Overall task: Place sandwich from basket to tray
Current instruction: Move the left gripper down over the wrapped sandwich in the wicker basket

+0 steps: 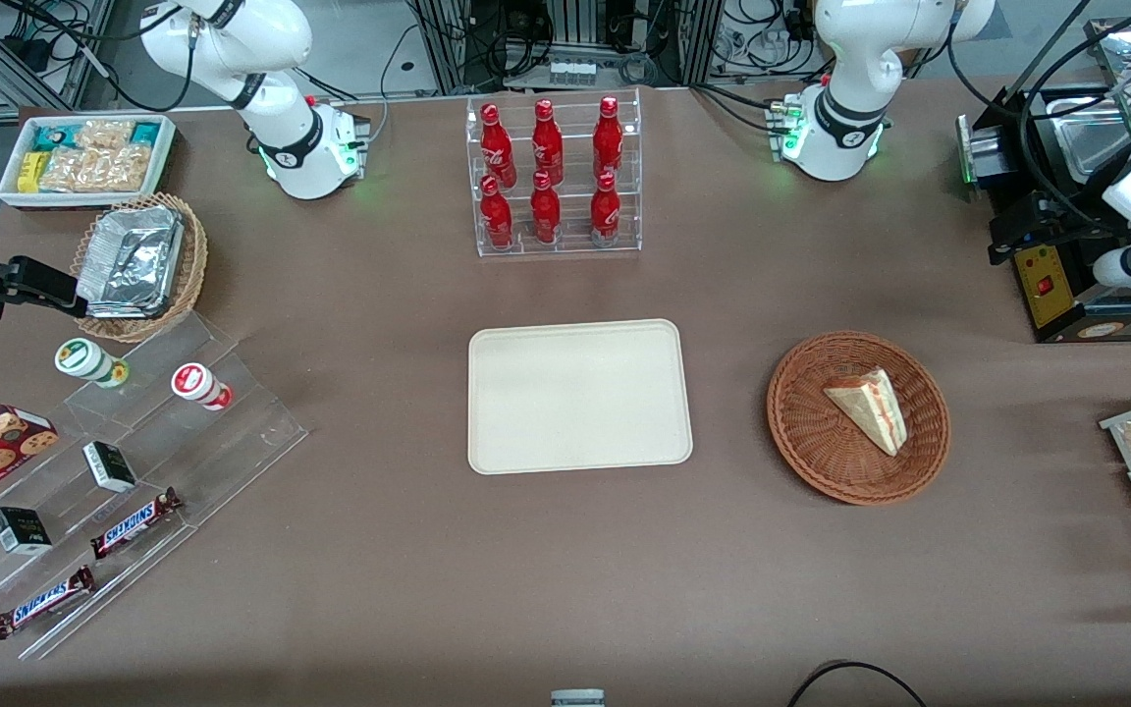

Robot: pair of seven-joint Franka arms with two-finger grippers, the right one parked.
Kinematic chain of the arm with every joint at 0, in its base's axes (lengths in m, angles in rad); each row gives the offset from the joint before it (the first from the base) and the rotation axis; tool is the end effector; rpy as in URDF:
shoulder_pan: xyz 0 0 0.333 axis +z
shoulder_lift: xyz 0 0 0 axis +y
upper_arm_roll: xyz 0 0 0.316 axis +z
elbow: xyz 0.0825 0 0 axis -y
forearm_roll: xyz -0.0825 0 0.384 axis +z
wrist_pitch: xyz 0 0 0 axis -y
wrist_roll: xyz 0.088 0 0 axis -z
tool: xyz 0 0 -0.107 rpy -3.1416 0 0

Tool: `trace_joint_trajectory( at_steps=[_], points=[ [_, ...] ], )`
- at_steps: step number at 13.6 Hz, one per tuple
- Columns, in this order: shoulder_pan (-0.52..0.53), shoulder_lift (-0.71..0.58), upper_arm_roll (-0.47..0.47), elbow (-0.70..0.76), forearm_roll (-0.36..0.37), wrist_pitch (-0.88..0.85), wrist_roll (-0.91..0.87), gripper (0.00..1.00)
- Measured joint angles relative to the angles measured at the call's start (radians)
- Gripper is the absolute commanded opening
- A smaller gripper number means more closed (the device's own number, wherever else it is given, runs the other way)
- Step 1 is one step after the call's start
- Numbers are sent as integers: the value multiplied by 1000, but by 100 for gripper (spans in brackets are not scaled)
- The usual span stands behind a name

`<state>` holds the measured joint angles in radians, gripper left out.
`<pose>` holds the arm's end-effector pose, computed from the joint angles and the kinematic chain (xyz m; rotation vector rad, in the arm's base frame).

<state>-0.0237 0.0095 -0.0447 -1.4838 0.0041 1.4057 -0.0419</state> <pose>0.5390 -0.0363 0.6459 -3.1299 0.0407 0.1367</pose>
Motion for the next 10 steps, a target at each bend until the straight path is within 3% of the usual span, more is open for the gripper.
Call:
trace_joint_trajectory(
  at_steps=[10],
  points=[
    [5, 43, 19, -17, 5, 50, -3, 100]
  ],
)
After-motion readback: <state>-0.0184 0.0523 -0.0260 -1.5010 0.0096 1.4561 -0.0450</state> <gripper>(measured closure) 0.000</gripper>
